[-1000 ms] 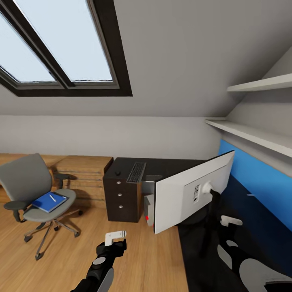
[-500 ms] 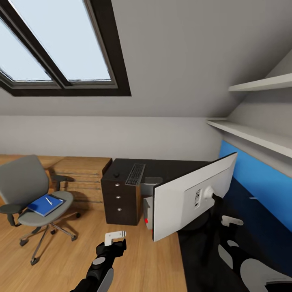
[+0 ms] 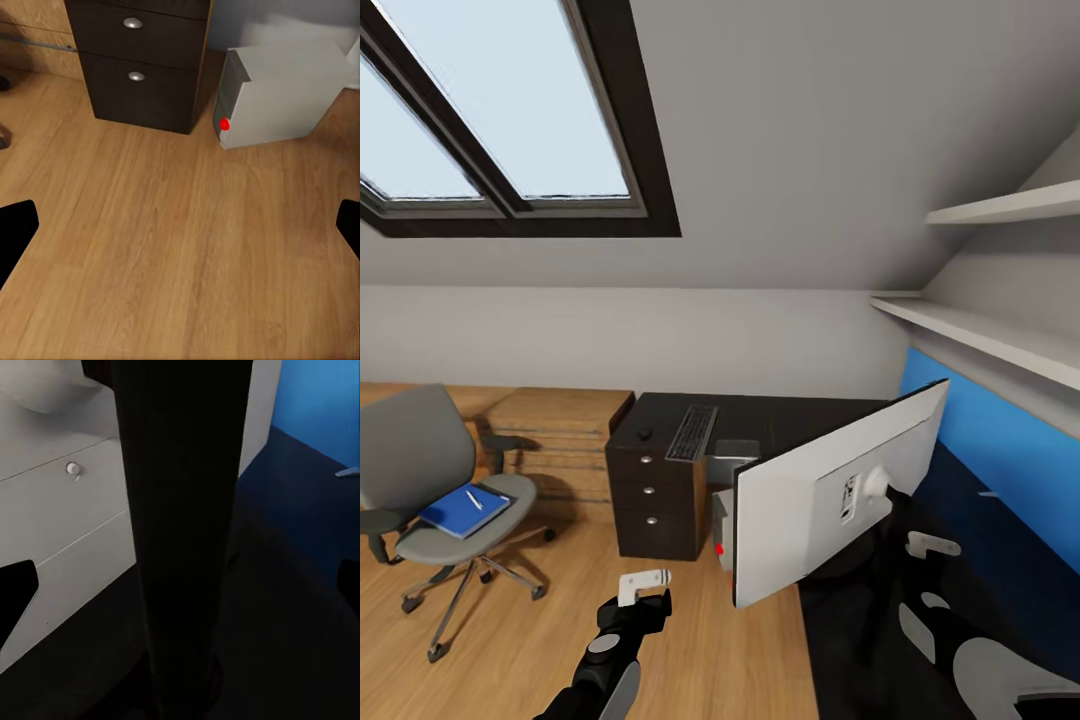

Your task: In the bedroom, organize the workspace by keeping the computer under the desk, ensuring the monitor is on the desk, placing the keyboard on the desk next to the monitor, placing the mouse on the desk next to the keyboard, moving the folder from the swivel chair onto the desk next to the mouse, stacking the notebook on top of the folder with the pen on top of the notebook, and positioning the swivel chair next to the desk.

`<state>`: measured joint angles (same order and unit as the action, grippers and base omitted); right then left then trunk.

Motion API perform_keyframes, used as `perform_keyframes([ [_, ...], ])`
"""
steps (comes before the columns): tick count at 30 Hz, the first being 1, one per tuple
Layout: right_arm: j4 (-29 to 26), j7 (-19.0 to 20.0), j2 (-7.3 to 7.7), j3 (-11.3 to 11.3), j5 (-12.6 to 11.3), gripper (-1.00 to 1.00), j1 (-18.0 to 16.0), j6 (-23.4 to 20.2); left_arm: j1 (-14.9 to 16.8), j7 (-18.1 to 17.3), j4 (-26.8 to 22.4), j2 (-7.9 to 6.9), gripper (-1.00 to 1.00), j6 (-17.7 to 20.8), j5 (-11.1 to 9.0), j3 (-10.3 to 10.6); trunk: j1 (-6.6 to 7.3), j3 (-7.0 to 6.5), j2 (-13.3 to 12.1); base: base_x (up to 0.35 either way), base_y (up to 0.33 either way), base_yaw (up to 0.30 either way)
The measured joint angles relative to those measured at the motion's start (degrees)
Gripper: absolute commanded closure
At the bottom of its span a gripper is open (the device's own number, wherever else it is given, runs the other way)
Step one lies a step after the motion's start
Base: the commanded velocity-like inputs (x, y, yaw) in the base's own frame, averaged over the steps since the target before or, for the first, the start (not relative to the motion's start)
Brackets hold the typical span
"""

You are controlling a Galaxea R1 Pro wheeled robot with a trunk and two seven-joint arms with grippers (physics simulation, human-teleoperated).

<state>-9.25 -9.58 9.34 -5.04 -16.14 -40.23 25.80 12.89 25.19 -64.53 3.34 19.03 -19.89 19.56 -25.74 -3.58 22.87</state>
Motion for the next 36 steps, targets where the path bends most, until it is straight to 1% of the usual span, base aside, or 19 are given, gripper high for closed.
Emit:
perform_keyframes([
  [8,0.0,0.0,0.06,0.0,0.0,-1.0,0.0,-0.1,0.0,0.0,0.0,0.1,-1.0,0.1,0.0,0.0,-0.02,0.0,0.0,0.028,0.0,0.0],
  [15,0.0,0.0,0.65,0.0,0.0,-1.0,0.0,-0.4,0.0,0.0,-1.1,0.18,-1.0,0.1,-0.1,0.1,-0.02,0.0,0.0,0.001,0.0,0.0],
  [36,0.0,0.0,0.66,0.0,0.1,-1.0,0.0,-0.4,0.0,0.0,-1.5,0.2,-1.0,0.1,-0.1,0.1,-4.63,3.77,8.4,0.0,0.0,0.0],
])
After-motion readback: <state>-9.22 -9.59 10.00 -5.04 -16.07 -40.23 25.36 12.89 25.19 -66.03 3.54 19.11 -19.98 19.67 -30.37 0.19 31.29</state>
